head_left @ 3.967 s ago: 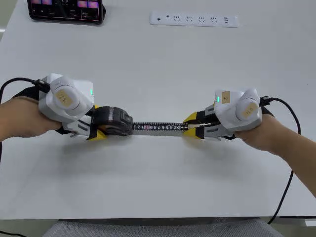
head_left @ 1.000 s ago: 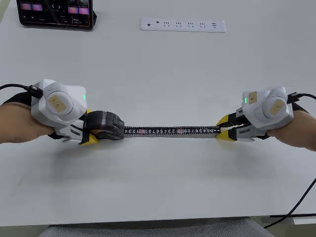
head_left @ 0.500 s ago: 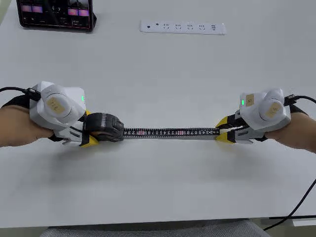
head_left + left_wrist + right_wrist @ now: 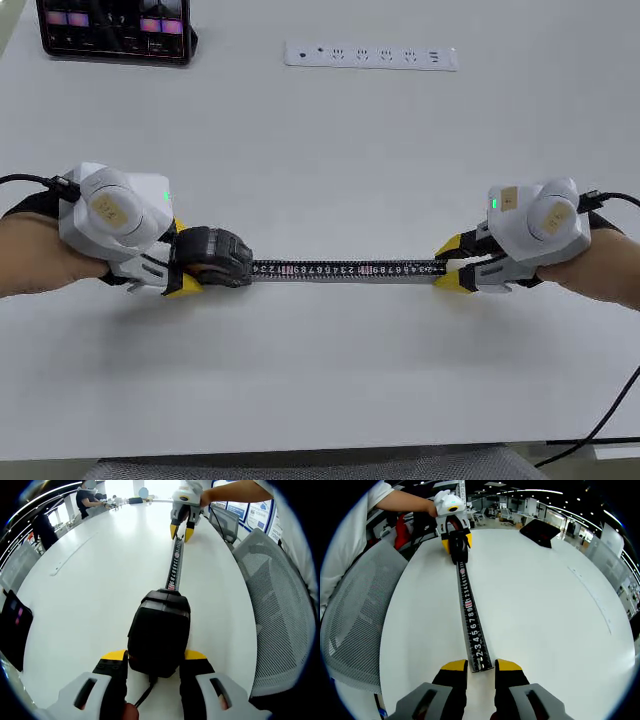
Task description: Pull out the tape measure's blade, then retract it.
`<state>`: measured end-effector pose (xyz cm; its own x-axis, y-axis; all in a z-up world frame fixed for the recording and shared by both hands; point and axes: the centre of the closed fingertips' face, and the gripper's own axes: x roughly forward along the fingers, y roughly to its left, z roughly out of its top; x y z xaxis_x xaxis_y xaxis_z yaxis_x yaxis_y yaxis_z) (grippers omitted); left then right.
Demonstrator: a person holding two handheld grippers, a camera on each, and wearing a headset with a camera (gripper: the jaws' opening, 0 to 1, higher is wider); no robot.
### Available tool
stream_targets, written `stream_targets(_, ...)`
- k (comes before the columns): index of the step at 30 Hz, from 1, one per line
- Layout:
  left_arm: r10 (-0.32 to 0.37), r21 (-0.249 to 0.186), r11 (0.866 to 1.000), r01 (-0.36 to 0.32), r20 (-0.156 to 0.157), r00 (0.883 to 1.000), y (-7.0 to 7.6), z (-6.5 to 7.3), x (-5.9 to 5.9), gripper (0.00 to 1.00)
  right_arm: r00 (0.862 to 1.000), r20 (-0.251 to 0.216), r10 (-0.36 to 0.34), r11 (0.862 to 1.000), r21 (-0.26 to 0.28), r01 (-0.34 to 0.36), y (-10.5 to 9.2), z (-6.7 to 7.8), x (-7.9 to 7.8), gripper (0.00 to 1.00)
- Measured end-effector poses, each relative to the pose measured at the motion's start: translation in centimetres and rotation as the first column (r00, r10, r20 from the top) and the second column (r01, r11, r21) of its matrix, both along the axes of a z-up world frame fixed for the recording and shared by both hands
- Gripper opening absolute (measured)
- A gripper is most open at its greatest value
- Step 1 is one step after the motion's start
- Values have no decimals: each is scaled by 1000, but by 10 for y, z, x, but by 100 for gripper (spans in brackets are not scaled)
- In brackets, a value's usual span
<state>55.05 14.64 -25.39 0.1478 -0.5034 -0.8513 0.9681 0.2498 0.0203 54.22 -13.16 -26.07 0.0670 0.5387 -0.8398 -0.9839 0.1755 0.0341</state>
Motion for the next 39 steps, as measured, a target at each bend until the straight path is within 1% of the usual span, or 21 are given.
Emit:
stream_targets(2, -2, -1, 1000, 2, -4, 1000, 0, 0, -1, 37, 1000, -1, -1, 1000, 1, 1, 0, 0, -1, 18)
stream_targets(4, 1, -7, 1000, -1, -1, 1000, -1, 1, -1, 37, 1000, 2, -1, 1000, 0, 1, -1, 1, -1, 18)
stream_targets(5, 11, -18, 1000, -11, -9, 1000, -2, 2, -1, 38, 1000, 3, -2, 1000, 1, 2, -1, 1, -1, 18)
stream_targets(6, 17, -27, 1000, -17, -9, 1000, -3, 3, 0, 38, 1000, 4, -4, 1000, 3, 4, -1, 2, -1, 18)
stream_targets(9, 19, -30, 999, -19, -3, 1000, -4, 4, 1, 38, 1000, 7, -8, 1000, 6, 8, -2, 3, -1, 19)
stream_targets(12, 25, -39, 999, -25, 4, 1000, -4, 7, 2, 38, 1000, 0, -30, 999, 28, 30, 0, 6, -1, 21)
stream_targets(15, 52, -73, 996, -52, -2, 999, -4, 12, 3, 42, 998, -6, -58, 997, 56, 59, 3, 10, -1, 25)
stream_targets(17, 62, -76, 995, -61, 8, 998, -2, 13, 4, 44, 998, -9, -70, 996, 62, 70, 4, 10, -1, 28)
stream_targets(19, 88, -89, 992, -88, -2, 996, -1, 14, 4, 45, 996, -14, -86, 993, 76, 87, 5, 12, -1, 30)
stream_targets(21, 113, -100, 989, -113, -2, 994, 1, 16, 5, 49, 995, -15, -98, 992, 82, 99, 6, 14, -1, 32)
stream_targets(22, 118, -108, 987, -117, -1, 993, 2, 17, 5, 50, 994, -16, -107, 990, 86, 108, 6, 14, -1, 34)
stream_targets(24, 125, -109, 986, -123, 9, 992, 4, 19, 4, 51, 992, -17, -127, 987, 98, 128, 7, 16, 0, 37)
stream_targets(25, 133, -119, 984, -130, 10, 991, 4, 21, 3, 52, 991, -18, -136, 985, 105, 137, 7, 17, 0, 38)
stream_targets(27, 140, -123, 983, -138, 8, 990, 5, 23, 2, 53, 988, -19, -150, 982, 111, 152, 8, 19, 0, 41)
stream_targets(31, 155, -134, 979, -151, 18, 988, 6, 29, 0, 57, 987, -8, -162, 981, 108, 162, 9, 21, -2, 44)
stream_targets(34, 167, -145, 976, -161, 25, 986, 5, 33, -1, 58, 984, -3, -177, 978, 111, 176, 9, 22, -3, 47)
stream_targets(39, 180, -171, 970, -171, 37, 983, 3, 39, -5, 62, 979, 10, -203, 972, 121, 200, 9, 27, -4, 50)
